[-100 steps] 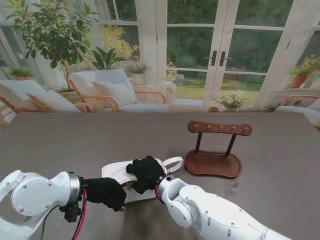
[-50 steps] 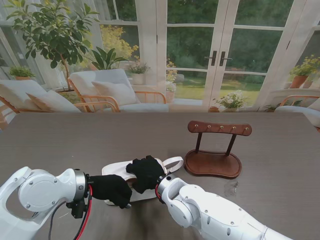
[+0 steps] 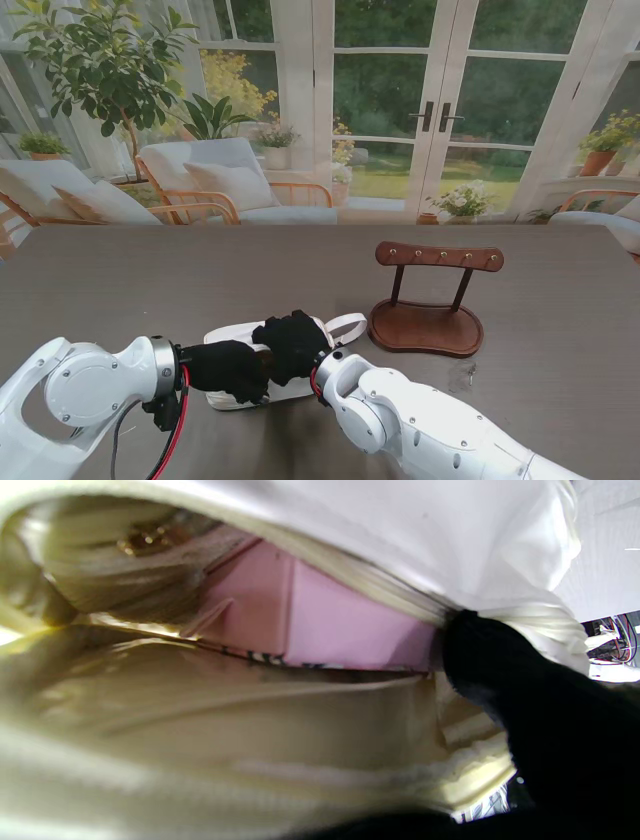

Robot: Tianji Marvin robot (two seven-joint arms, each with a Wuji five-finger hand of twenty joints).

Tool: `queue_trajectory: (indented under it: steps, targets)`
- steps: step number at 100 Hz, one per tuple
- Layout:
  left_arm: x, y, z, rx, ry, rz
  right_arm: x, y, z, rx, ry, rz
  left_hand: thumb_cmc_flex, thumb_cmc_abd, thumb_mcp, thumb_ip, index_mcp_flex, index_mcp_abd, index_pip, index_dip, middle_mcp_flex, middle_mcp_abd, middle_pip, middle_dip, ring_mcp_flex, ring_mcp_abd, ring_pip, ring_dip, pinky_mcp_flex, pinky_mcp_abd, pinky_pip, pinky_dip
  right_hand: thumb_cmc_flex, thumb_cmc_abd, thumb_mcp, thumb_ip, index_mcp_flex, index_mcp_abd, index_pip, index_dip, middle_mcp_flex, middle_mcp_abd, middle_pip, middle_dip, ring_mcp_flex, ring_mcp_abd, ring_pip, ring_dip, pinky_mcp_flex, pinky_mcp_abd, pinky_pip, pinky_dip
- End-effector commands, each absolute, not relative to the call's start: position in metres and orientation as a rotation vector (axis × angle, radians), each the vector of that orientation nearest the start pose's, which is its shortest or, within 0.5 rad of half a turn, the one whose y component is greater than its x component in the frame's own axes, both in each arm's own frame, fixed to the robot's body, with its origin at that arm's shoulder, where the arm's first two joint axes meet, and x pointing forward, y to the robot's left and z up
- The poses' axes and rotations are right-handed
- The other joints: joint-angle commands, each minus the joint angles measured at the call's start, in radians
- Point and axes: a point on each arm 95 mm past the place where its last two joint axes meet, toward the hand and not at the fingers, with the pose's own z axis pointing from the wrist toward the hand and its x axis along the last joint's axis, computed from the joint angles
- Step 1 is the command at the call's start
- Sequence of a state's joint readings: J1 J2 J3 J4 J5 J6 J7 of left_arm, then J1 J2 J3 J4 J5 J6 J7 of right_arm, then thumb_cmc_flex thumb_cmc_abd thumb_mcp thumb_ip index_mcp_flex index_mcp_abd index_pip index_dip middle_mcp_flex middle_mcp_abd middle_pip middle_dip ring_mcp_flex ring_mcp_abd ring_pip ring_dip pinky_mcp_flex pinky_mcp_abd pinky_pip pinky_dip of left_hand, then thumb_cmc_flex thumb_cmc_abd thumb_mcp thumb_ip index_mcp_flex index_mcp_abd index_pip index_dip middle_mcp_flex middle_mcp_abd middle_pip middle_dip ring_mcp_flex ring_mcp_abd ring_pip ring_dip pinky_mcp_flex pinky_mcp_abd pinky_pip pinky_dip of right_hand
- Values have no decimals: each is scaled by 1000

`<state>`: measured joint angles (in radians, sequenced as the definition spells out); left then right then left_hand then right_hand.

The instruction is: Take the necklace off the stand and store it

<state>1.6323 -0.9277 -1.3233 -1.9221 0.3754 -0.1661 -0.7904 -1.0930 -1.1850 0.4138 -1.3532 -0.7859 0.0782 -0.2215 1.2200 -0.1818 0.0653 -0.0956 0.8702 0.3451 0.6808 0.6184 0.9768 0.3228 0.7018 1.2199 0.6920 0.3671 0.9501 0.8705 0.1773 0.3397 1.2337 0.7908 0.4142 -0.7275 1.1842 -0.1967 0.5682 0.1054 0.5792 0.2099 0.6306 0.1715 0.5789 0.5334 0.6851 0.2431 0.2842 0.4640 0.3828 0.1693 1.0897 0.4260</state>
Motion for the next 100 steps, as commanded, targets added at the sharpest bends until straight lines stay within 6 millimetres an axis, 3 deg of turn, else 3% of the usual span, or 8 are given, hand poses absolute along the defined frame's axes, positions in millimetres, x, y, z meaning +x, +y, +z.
queue_trajectory:
  steps: [1, 26, 80, 87, 92, 96, 100]
  targets:
    - [337, -23, -268, -1586, 2222, -1687, 353, 181, -428, 1035, 2067, 1584, -22, -41, 123, 17, 12, -128, 22, -14, -21, -94, -17, 15, 2, 22, -43, -10, -26, -29, -96, -15, 66, 45, 159, 60, 187, -53, 76, 10, 150, -100, 119, 29, 331, -238, 445, 80, 79, -122, 39, -25]
    - [346, -32, -271, -1597, 2196, -1756, 350, 184, -430, 1041, 2072, 1595, -31, -43, 155, 8, 21, -121, 43, 10, 0, -101, 14, 15, 28, 24, -2, 8, -6, -20, -52, 3, 68, 47, 158, 60, 186, -54, 76, 10, 149, -100, 120, 29, 335, -244, 447, 81, 81, -125, 41, -26]
    - [356, -46, -274, -1603, 2260, -1772, 351, 184, -432, 1062, 2073, 1597, -44, -56, 163, 7, 9, -126, 21, -20, -23, -98, -1, 14, 2, 21, -28, -4, -24, -29, -66, -7, 69, 50, 155, 59, 185, -49, 76, 10, 147, -97, 122, 29, 337, -245, 454, 84, 83, -129, 44, -26]
    - [354, -43, -274, -1591, 2255, -1771, 351, 184, -432, 1063, 2073, 1597, -108, -87, 190, 8, -30, -120, -83, -75, -58, -90, -101, -8, -37, 15, -113, -50, -48, -36, -113, -30, 64, 50, 154, 59, 183, -49, 75, 10, 146, -97, 122, 29, 337, -244, 455, 84, 82, -127, 45, -26]
    - [352, -40, -274, -1571, 2240, -1774, 351, 183, -432, 1063, 2074, 1597, -257, -114, 327, -11, -52, -110, -249, -76, -107, -83, -142, -215, -72, 10, -195, -96, -72, -39, -173, -51, 61, 48, 154, 59, 181, -49, 75, 10, 145, -97, 122, 29, 335, -242, 455, 84, 82, -126, 45, -26]
    - [350, -36, -274, -1557, 2223, -1777, 351, 183, -432, 1064, 2074, 1596, -422, -120, 482, 4, -71, -97, -370, -122, -143, -71, -204, -313, -107, 9, -273, -138, -93, -38, -225, -63, 56, 47, 154, 59, 179, -48, 74, 9, 143, -97, 121, 29, 336, -241, 456, 85, 80, -123, 44, -26]
    - [348, -32, -273, -1552, 2207, -1776, 351, 183, -431, 1065, 2075, 1596, -479, -139, 511, 8, -107, -88, -431, -167, -169, -62, -266, -370, -132, 7, -333, -168, -108, -39, -263, -71, 51, 43, 154, 60, 177, -47, 73, 9, 141, -96, 121, 29, 334, -239, 457, 85, 79, -118, 44, -26]
